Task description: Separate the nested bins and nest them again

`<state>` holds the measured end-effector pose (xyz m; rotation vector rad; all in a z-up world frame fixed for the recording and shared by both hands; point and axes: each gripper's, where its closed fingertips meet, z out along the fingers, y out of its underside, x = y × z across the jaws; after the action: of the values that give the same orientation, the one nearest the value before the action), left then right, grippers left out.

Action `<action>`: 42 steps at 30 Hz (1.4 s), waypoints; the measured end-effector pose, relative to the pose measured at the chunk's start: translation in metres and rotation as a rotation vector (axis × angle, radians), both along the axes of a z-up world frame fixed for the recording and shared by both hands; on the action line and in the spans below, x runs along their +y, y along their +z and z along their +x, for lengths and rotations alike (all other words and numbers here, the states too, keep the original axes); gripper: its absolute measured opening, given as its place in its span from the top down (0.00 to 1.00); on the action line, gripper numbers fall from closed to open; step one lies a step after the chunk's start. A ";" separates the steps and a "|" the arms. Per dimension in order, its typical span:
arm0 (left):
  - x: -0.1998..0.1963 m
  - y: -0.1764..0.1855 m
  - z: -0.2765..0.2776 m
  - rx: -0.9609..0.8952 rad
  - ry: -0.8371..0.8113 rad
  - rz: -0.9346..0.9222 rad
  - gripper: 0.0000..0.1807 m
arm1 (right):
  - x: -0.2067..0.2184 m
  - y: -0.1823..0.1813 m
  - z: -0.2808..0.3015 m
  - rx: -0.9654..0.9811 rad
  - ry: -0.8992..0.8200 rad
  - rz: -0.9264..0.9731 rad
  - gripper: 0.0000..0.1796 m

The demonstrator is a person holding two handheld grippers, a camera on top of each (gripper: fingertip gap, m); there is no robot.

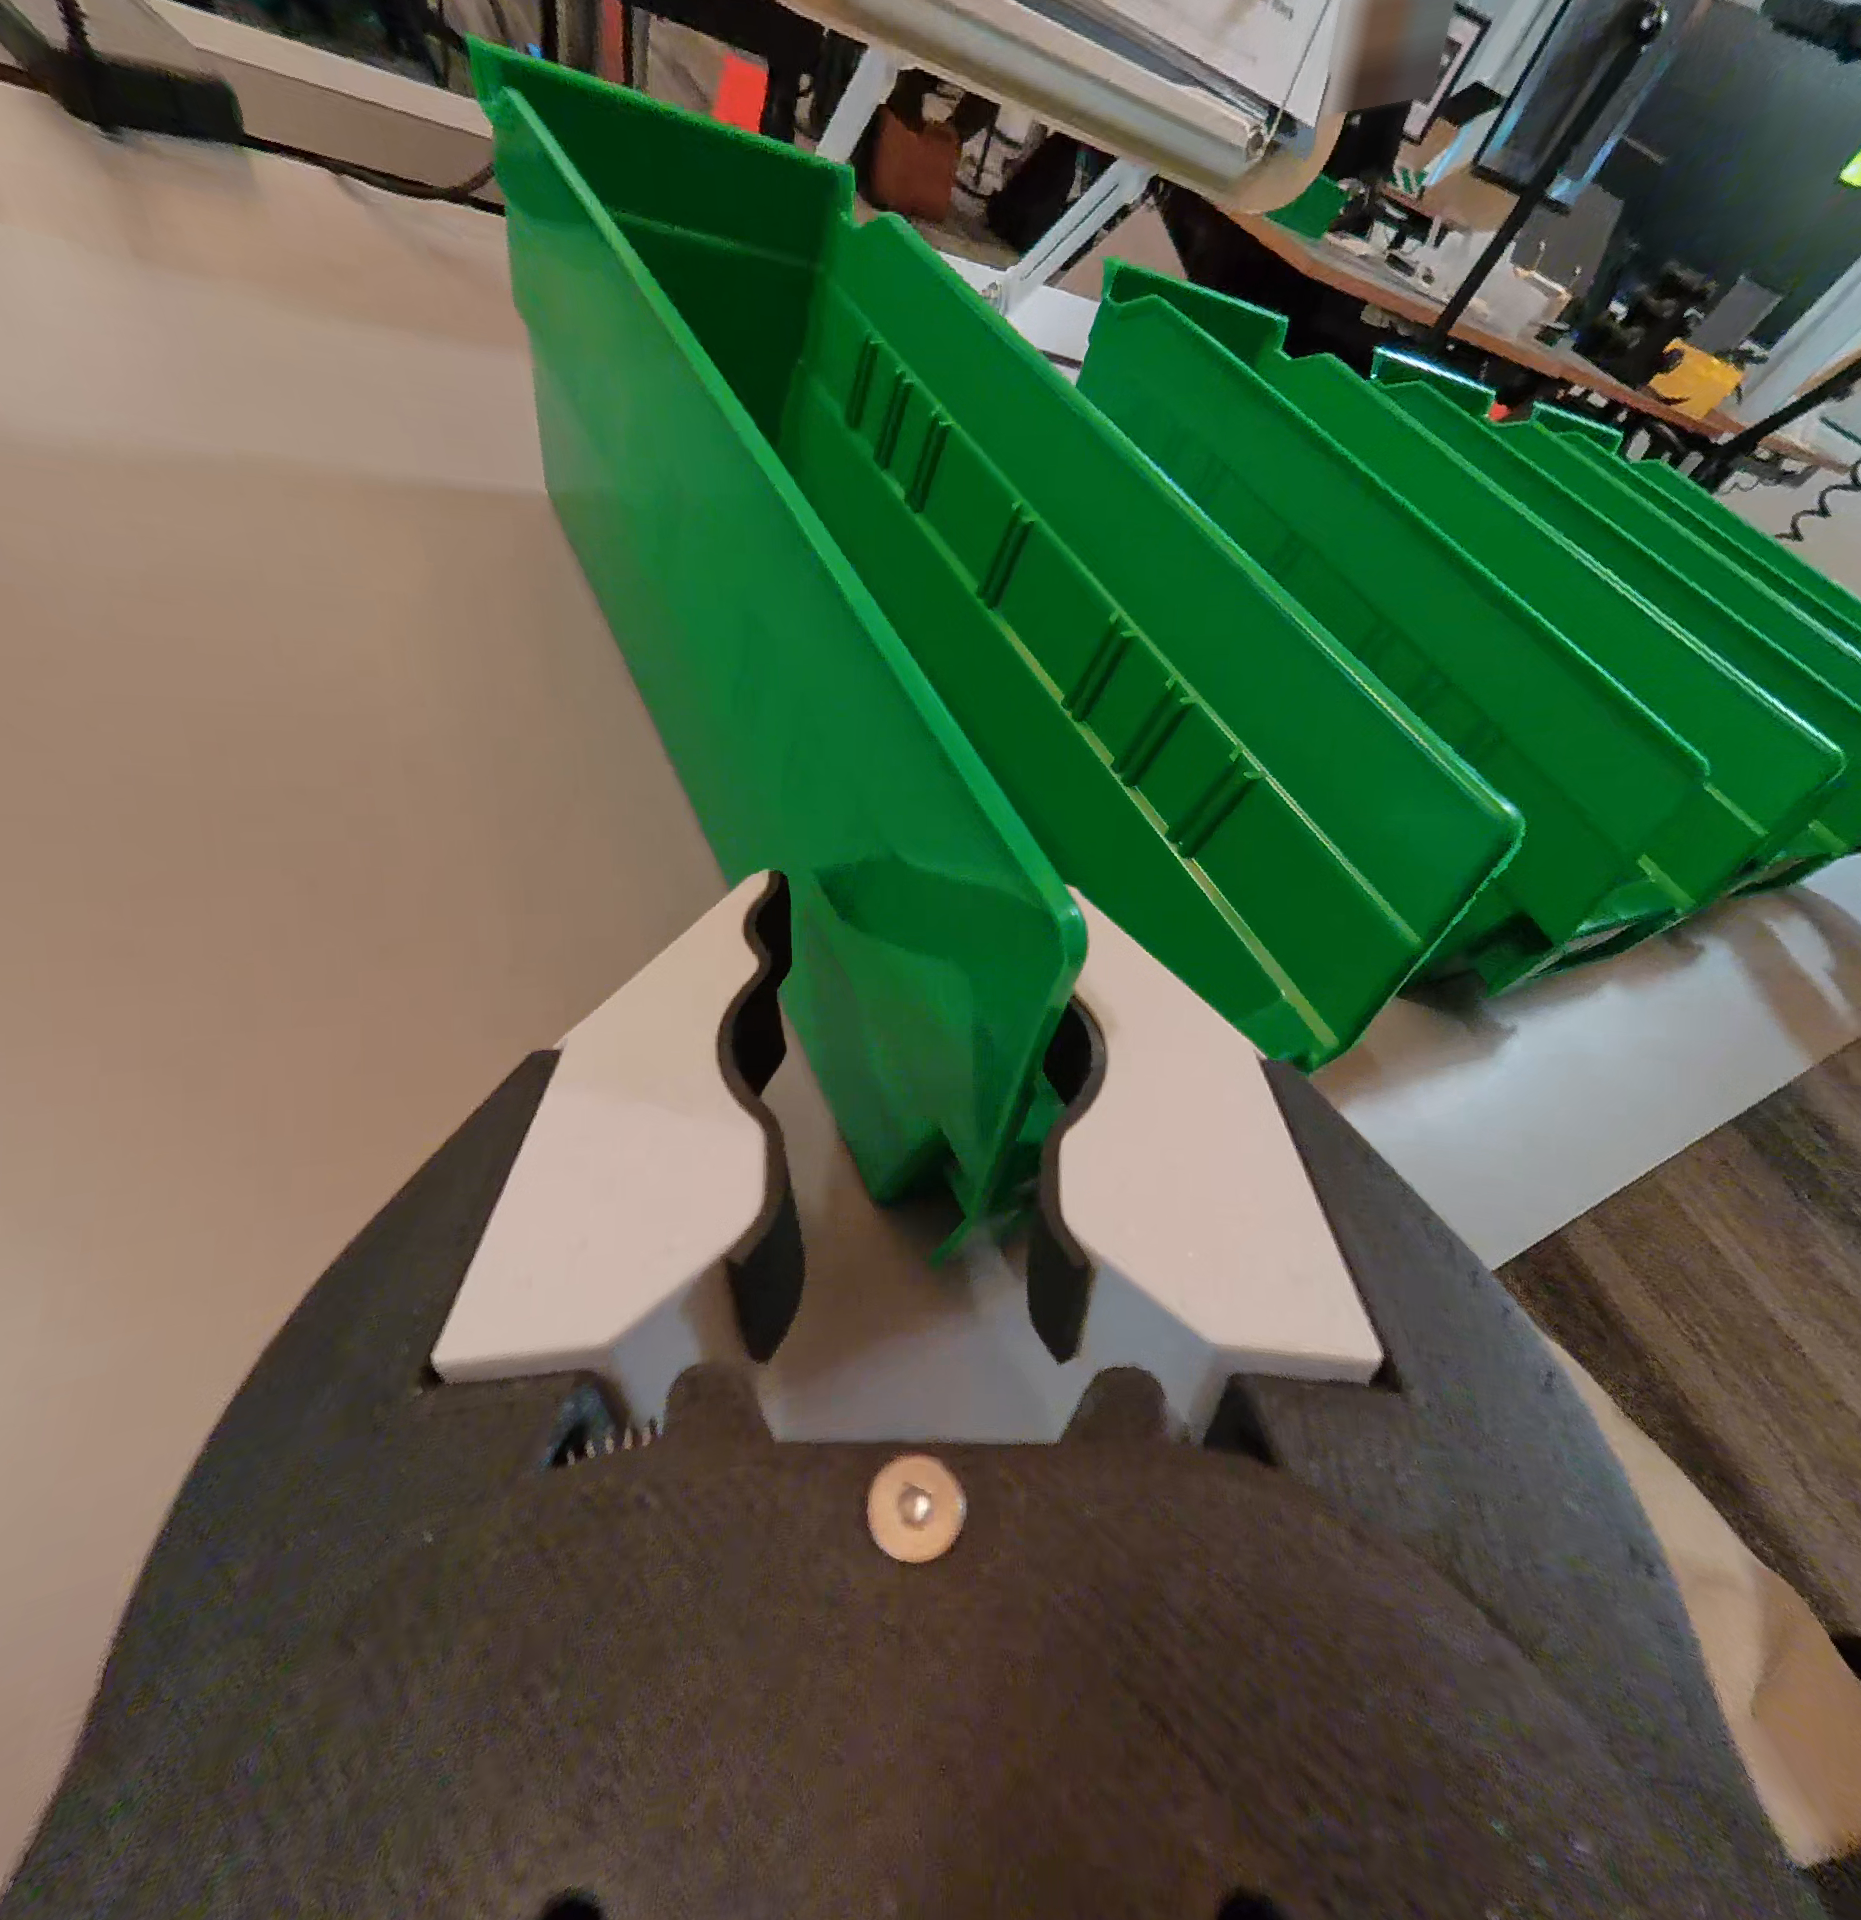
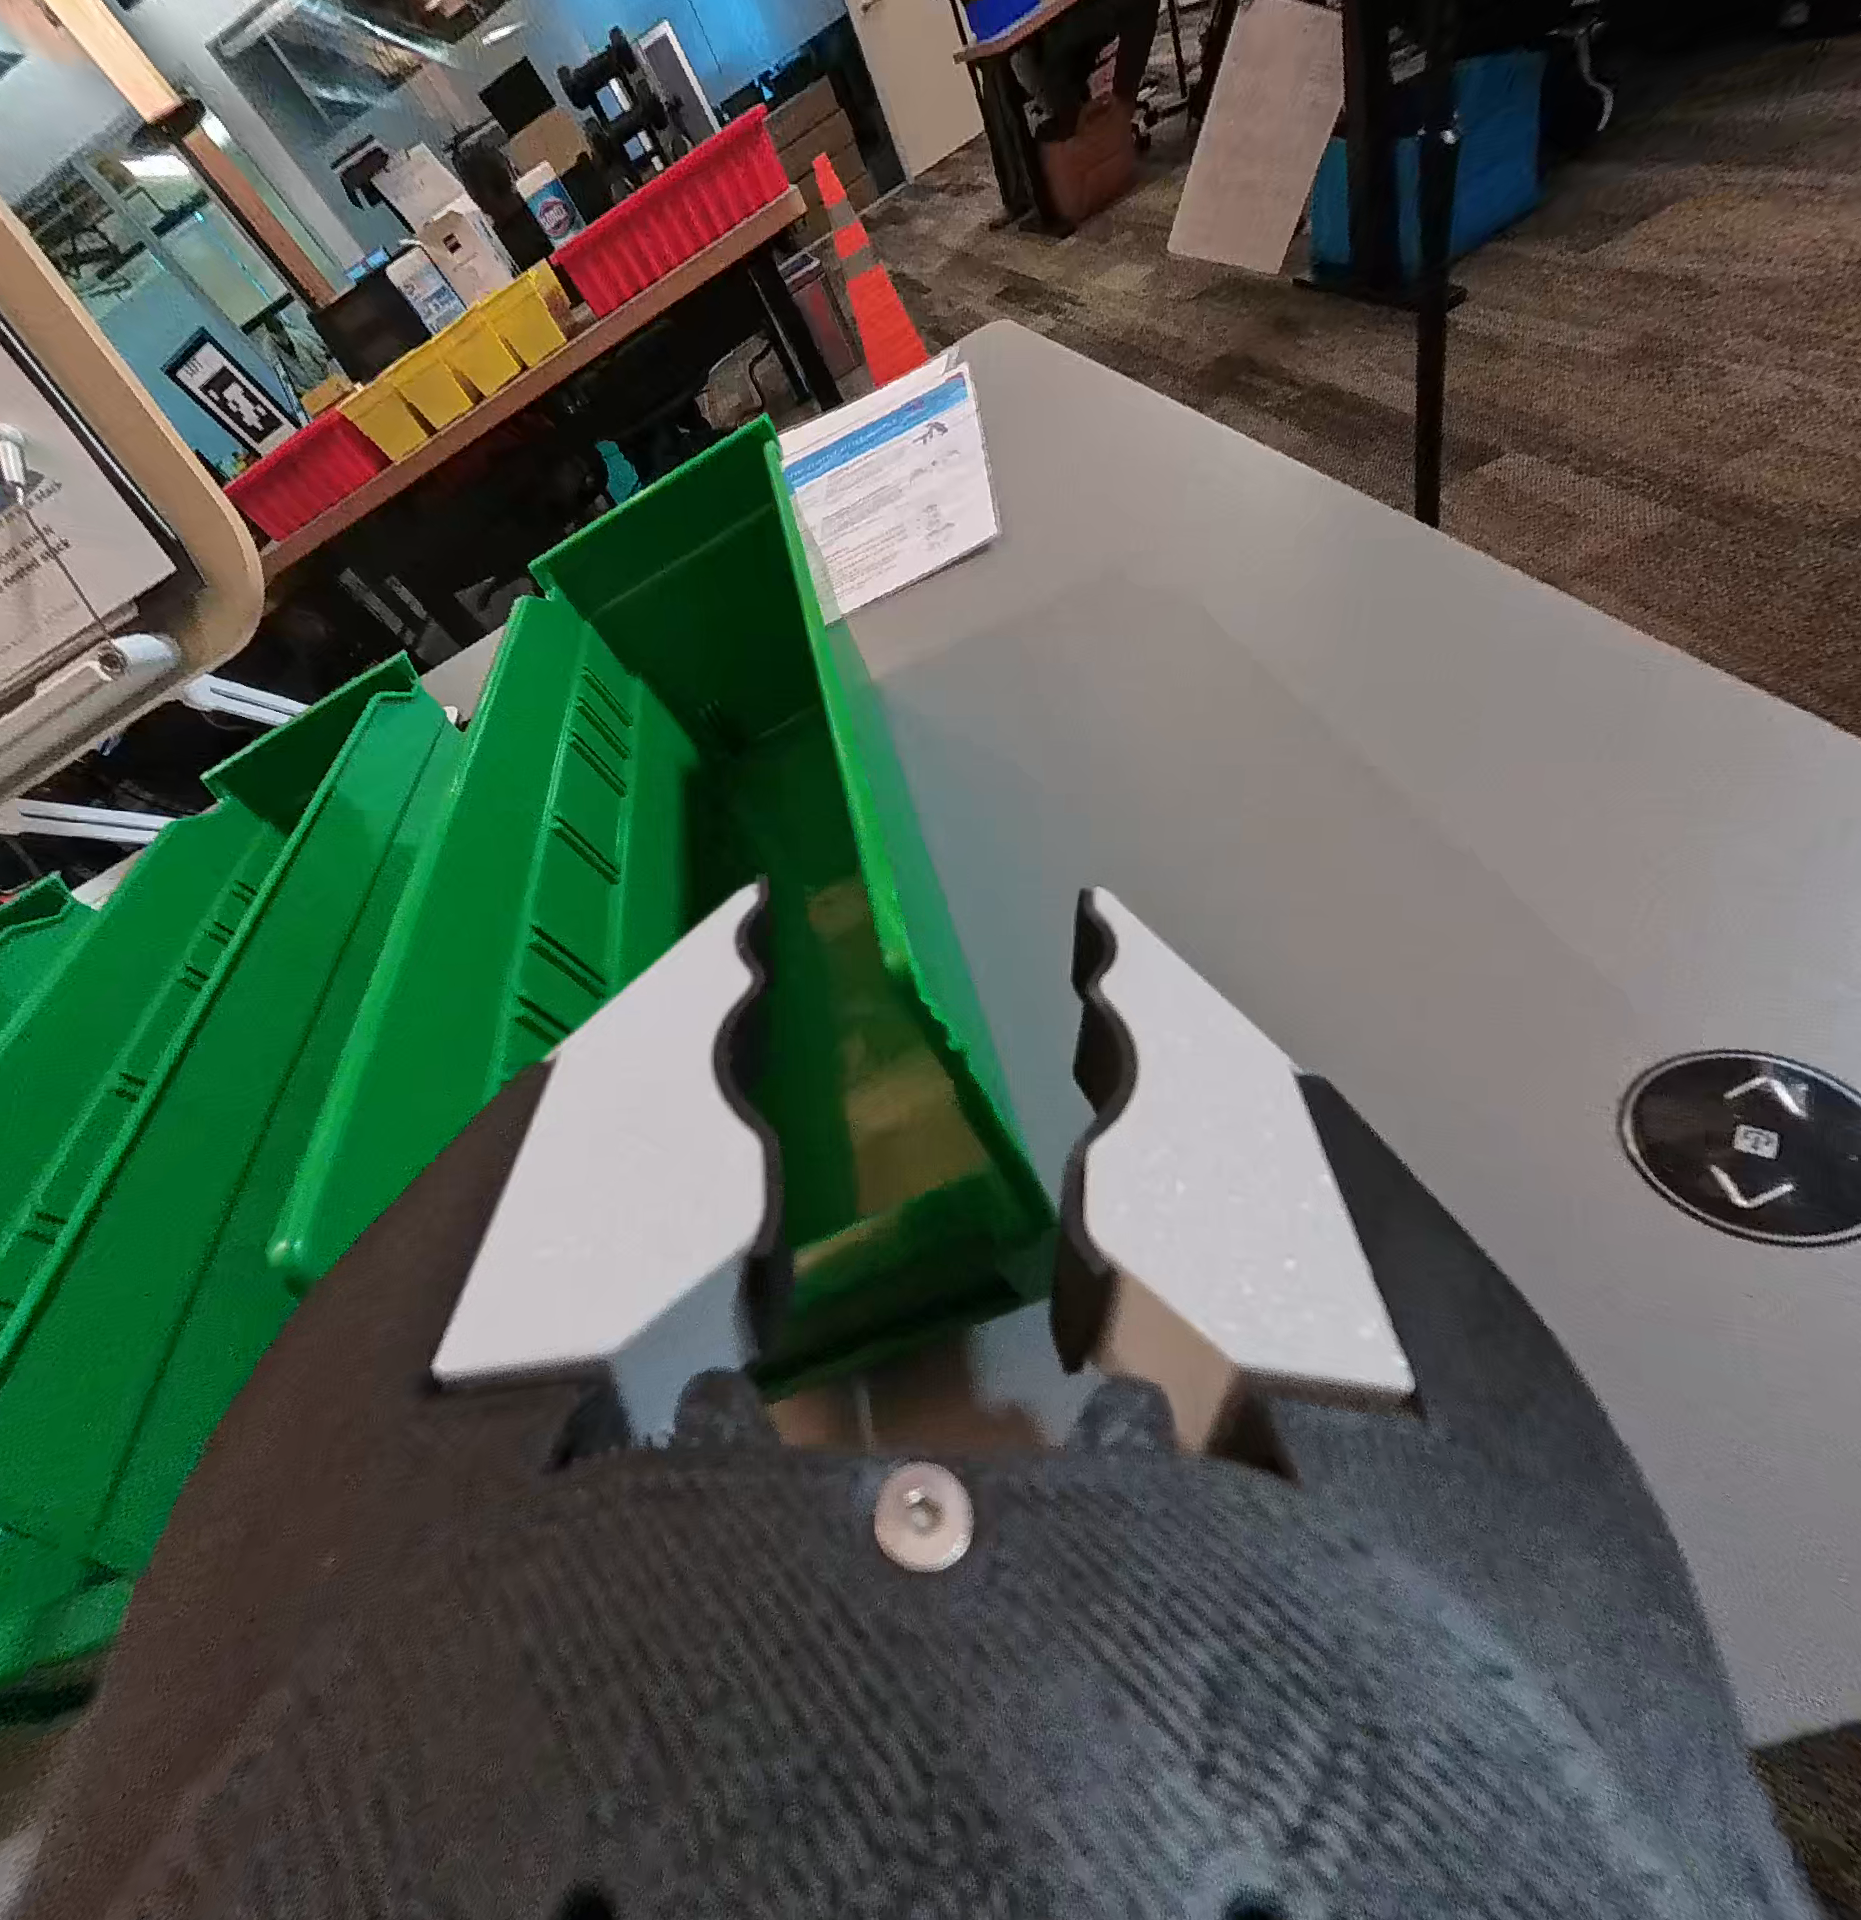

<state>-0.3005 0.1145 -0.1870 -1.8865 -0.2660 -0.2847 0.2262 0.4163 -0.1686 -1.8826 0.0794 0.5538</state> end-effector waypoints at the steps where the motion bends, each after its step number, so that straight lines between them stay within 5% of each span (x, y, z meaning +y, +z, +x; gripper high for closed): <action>1: -0.001 0.000 0.001 -0.001 -0.005 0.004 0.76 | 0.001 -0.001 0.000 -0.013 -0.001 -0.002 0.70; 17: -0.012 0.008 -0.056 -0.026 0.176 0.020 0.99 | 0.000 0.004 -0.012 -0.162 0.040 0.038 0.99; 28: -0.079 0.021 -0.186 0.048 0.487 0.000 0.99 | 0.000 0.004 -0.008 -0.153 -0.011 0.037 0.99; 33: -0.108 0.022 -0.196 0.072 0.504 -0.004 0.98 | 0.002 0.004 -0.002 -0.124 -0.034 0.034 0.99; 42: -0.100 0.010 -0.179 0.032 0.448 -0.023 0.98 | 0.000 0.018 0.005 -0.037 -0.081 0.050 0.99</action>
<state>-0.4793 0.0147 -0.1771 -1.7953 -0.6587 0.0531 0.2313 0.4165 -0.1509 -1.8318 0.1159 0.4609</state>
